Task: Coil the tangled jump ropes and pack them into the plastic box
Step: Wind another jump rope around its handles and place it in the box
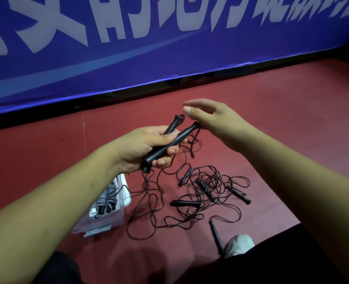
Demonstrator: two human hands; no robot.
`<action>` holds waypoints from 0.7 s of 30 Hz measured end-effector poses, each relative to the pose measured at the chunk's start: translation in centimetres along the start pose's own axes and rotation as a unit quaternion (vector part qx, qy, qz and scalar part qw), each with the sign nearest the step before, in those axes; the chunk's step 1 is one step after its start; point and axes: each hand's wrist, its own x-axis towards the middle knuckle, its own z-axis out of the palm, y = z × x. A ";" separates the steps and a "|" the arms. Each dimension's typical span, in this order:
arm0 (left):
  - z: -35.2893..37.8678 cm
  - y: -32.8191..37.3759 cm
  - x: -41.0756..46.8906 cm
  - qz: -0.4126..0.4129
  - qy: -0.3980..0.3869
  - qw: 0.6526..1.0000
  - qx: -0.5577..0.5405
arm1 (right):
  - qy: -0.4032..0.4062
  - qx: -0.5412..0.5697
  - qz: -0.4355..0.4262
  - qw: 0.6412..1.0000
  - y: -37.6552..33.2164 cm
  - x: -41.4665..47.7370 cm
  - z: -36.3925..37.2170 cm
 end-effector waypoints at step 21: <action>-0.7 -0.3 -0.3 -0.055 -0.125 0.980 -0.146 | -0.057 0.079 -0.082 0.992 -0.4 0.9 -1.4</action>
